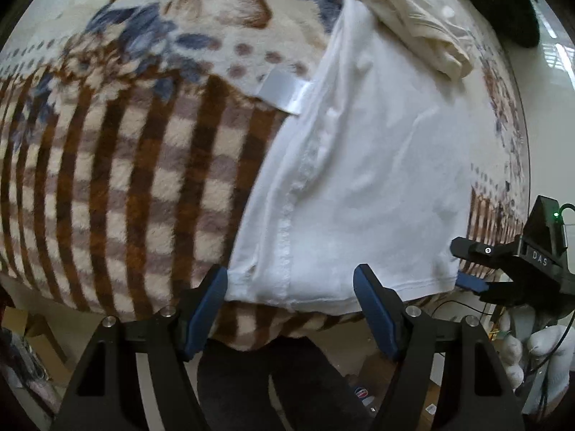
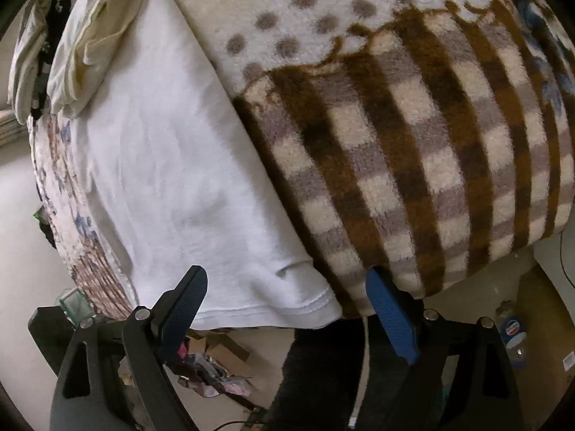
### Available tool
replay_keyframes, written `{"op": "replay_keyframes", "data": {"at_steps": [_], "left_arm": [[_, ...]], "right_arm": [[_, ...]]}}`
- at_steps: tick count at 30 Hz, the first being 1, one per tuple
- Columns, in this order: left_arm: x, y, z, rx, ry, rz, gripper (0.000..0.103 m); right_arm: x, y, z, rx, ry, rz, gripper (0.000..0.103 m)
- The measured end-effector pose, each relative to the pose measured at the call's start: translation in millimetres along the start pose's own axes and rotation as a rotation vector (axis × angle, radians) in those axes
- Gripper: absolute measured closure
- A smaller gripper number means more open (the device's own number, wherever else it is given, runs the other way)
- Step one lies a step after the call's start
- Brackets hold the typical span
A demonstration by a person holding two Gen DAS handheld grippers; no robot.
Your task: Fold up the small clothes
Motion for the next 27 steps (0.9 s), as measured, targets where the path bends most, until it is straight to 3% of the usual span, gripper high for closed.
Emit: {"op": "replay_keyframes", "data": {"at_steps": [1, 2, 3, 4, 5, 6, 8, 12, 19, 23, 27], "left_arm": [[2.5, 0.7, -3.4, 0.004, 0.003, -0.005, 0.049], [2.8, -3.7, -5.6, 0.008, 0.008, -0.01, 0.063], [6.7, -2.8, -7.4, 0.018, 0.008, -0.029, 0.085], [8.4, 0.9, -9.8, 0.037, 0.01, -0.04, 0.091], [7.5, 5.7, -11.1, 0.057, 0.023, -0.036, 0.093], [2.3, 11.9, -12.4, 0.082, 0.05, -0.044, 0.096], [-10.6, 26.9, -12.5, 0.123, 0.086, -0.03, 0.097], [-45.5, 47.6, -16.2, 0.129, 0.155, 0.018, 0.097], [-133.5, 54.4, -49.5, 0.1, 0.297, 0.103, 0.097], [-134.5, 56.2, -52.2, 0.09, 0.287, 0.077, 0.097], [-89.0, 37.2, -33.0, 0.028, 0.197, 0.077, 0.097]], "right_arm": [[-0.3, 0.4, 0.1, -0.008, -0.002, -0.012, 0.016], [0.7, -1.1, 0.5, -0.01, -0.003, -0.021, 0.027], [1.9, -3.8, 0.6, -0.009, -0.005, -0.029, 0.043], [3.4, -4.1, 1.5, -0.008, -0.006, -0.028, 0.053], [4.9, -3.6, 3.1, -0.008, -0.005, -0.023, 0.072], [6.2, -3.5, 4.3, -0.005, -0.005, -0.023, 0.084], [4.5, -6.8, 9.0, 0.001, 0.002, -0.05, 0.092], [-17.3, -19.9, 15.9, -0.015, 0.043, -0.093, 0.096], [-93.6, -66.1, 13.8, -0.092, 0.124, -0.178, 0.097], [-115.0, -78.0, 1.9, -0.14, 0.14, -0.101, 0.097], [-102.9, -55.0, 1.6, -0.135, 0.097, -0.048, 0.097]]}}
Point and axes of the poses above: each gripper's, at about its wrist camera, not at the fingertips, and x roughly the way its jaws point, y to its right, z to its underside, the point moved 10 cm from there along x, roughly the way its jaws point, and after that the axes turned 12 degrees about -y, right-handed, at the moved point
